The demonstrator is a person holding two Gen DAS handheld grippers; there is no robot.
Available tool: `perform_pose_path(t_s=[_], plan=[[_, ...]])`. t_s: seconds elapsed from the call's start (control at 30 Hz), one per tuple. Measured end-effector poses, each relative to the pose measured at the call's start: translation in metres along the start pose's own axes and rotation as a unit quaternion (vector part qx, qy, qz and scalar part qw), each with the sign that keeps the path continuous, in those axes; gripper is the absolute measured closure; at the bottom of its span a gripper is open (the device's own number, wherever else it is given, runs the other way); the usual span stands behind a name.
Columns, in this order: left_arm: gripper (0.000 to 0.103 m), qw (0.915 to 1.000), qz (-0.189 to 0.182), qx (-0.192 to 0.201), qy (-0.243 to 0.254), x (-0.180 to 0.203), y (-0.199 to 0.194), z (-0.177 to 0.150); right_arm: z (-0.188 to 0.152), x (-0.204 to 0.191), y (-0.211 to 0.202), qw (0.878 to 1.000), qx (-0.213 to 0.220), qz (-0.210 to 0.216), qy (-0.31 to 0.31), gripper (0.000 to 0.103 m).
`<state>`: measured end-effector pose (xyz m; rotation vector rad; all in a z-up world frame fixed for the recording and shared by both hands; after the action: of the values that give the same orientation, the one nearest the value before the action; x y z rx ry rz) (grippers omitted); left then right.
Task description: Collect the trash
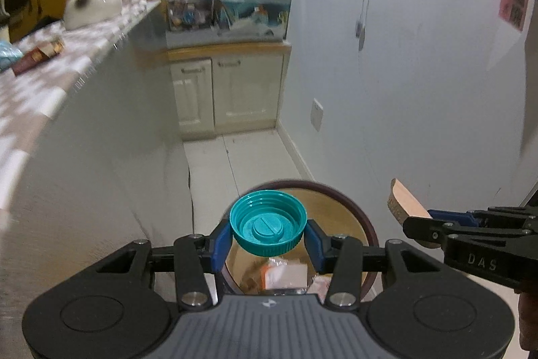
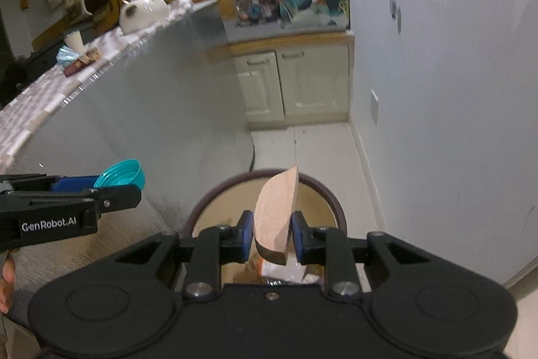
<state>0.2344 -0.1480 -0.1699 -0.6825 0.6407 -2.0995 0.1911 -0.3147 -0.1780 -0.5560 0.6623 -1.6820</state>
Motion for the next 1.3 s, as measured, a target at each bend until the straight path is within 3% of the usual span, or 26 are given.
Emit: perform_pose_path(t_s=[0.37,0.77,1.13,1.3], plan=[[0.055,0.9964,-0.019,-0.076,-0.030,-0.018,0.077,-0.012,-0.023,0.012,0.061,0.997,-0.076,-0.009,0.005,0.078],[0.055,0.9834,-0.033,-0.166,-0.064,-0.035,0.152,-0.030,-0.037,0.011,0.115,0.990,-0.143,-0.002,-0.003,0.078],[0.054,0.9684,-0.044,-0.226,-0.096,-0.051,0.180,-0.046,-0.034,-0.001,0.153,0.982,-0.187,0.013,-0.029,0.078],[0.045,0.9672,-0.041,-0.231,-0.097,-0.060,0.184,-0.045,-0.029,-0.008,0.166,0.979,-0.198,0.019,-0.034,0.078]])
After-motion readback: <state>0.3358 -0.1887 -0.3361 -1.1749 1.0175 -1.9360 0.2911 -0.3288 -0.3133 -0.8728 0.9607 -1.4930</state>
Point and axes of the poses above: each gripper's, at about its wrist camera, not at the fingertips, and y roughly the way its jaws point, x to its right, z to its top, the point moved 5 cm from there along y, roughly the way its jaws point, and after that the axes turned 15 degrees about -z, right-handed, at the moved point
